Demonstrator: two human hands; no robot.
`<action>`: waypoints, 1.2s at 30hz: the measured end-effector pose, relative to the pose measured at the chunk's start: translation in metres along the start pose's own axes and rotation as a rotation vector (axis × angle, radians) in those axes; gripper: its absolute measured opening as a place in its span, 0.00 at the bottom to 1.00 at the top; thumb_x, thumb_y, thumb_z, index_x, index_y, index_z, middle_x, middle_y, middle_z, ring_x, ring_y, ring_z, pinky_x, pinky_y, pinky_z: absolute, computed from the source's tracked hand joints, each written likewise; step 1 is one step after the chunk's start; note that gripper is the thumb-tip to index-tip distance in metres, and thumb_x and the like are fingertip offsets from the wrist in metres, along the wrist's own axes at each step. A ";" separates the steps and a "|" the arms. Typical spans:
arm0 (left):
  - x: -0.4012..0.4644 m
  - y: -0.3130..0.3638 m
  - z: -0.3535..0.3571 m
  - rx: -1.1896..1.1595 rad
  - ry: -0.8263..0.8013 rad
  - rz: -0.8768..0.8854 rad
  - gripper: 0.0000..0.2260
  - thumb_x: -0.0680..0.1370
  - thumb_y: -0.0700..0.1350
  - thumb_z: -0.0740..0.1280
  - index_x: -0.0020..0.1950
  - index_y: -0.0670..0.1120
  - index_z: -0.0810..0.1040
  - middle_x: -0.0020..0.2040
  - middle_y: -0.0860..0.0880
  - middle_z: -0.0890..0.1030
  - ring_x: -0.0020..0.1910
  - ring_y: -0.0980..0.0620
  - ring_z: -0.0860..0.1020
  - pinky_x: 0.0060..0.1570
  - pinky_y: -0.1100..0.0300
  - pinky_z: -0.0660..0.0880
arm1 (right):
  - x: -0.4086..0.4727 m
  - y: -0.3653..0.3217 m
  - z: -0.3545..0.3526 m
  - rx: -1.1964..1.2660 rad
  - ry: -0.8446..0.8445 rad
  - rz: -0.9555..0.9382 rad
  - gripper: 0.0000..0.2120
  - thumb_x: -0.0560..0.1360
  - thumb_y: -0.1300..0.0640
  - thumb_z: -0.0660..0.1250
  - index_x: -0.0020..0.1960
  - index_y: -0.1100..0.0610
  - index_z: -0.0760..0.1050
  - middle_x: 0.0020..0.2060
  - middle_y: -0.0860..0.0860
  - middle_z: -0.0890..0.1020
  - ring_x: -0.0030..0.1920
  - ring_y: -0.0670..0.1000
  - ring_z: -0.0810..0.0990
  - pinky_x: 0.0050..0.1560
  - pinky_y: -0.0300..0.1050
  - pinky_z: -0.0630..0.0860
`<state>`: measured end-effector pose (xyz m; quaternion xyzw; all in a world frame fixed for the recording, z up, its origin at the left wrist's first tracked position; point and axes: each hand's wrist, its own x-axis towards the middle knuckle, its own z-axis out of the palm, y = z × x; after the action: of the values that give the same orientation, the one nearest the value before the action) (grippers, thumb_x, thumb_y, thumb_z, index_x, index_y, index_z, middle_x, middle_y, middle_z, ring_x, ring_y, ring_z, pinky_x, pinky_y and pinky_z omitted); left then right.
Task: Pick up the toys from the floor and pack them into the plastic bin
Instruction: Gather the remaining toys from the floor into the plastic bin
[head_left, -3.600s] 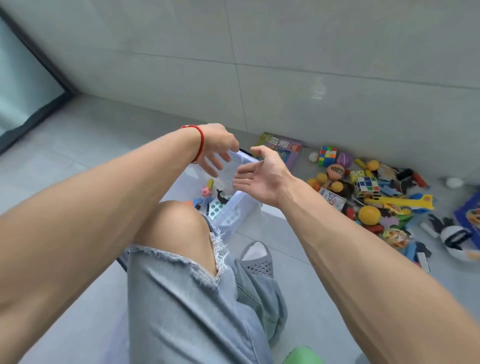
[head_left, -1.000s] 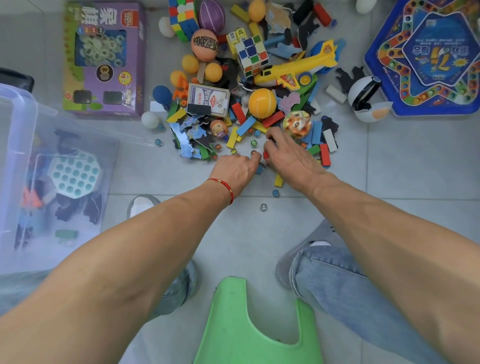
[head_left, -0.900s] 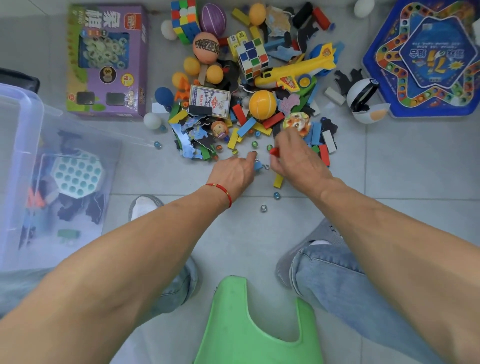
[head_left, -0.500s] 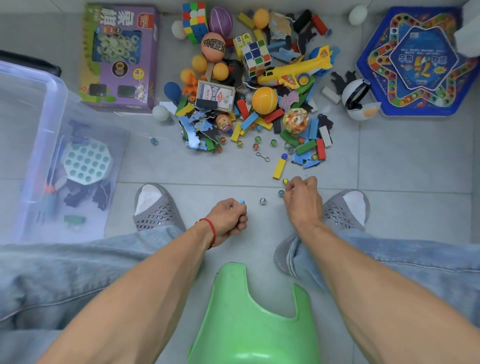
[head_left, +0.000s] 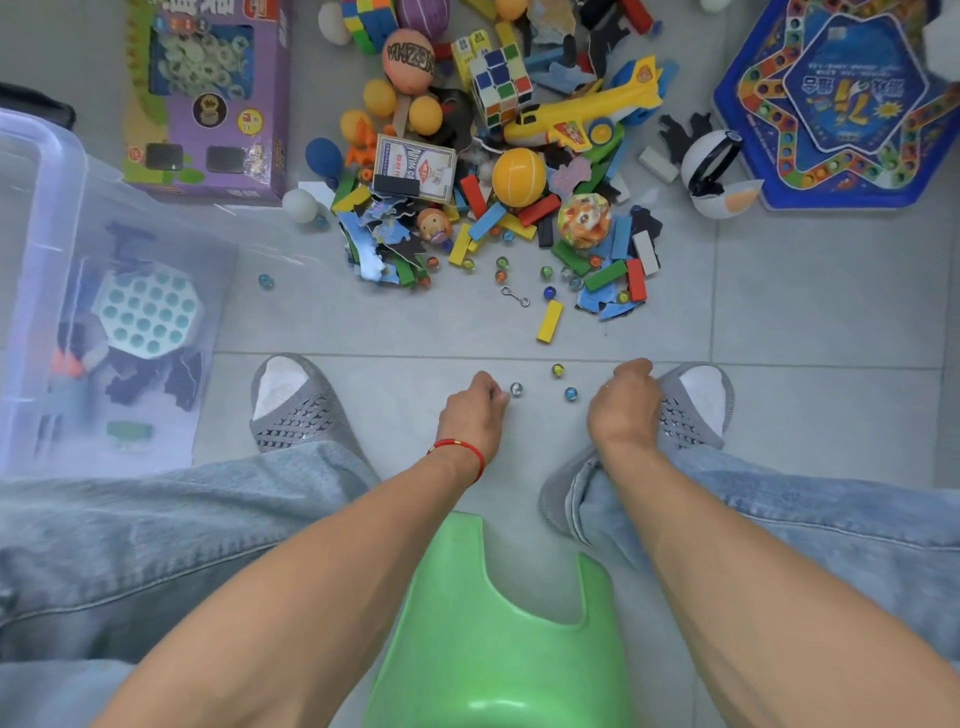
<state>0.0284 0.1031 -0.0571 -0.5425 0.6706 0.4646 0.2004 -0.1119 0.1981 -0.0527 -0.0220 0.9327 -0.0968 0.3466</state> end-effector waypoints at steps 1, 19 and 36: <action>0.002 0.002 0.004 0.030 0.003 -0.009 0.13 0.80 0.56 0.61 0.49 0.46 0.72 0.42 0.44 0.77 0.45 0.38 0.77 0.46 0.50 0.75 | -0.001 0.000 0.000 -0.049 -0.016 -0.015 0.16 0.78 0.70 0.60 0.65 0.67 0.65 0.60 0.66 0.74 0.59 0.65 0.76 0.55 0.56 0.73; 0.007 0.026 -0.037 -0.451 -0.232 -0.353 0.08 0.68 0.47 0.58 0.29 0.46 0.68 0.27 0.49 0.67 0.24 0.50 0.60 0.27 0.65 0.58 | 0.034 -0.001 -0.048 0.183 -0.060 0.009 0.12 0.79 0.58 0.61 0.51 0.64 0.80 0.46 0.58 0.81 0.50 0.60 0.79 0.50 0.48 0.75; 0.026 0.050 -0.011 0.296 -0.085 0.190 0.12 0.79 0.47 0.61 0.53 0.44 0.81 0.52 0.42 0.82 0.51 0.39 0.79 0.49 0.53 0.77 | -0.027 -0.017 -0.007 -1.090 -0.392 -0.603 0.19 0.81 0.63 0.58 0.70 0.54 0.72 0.68 0.53 0.75 0.69 0.56 0.74 0.62 0.48 0.72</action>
<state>-0.0232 0.0790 -0.0521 -0.4214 0.7707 0.4002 0.2613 -0.0963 0.1858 -0.0266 -0.4726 0.7205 0.3029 0.4072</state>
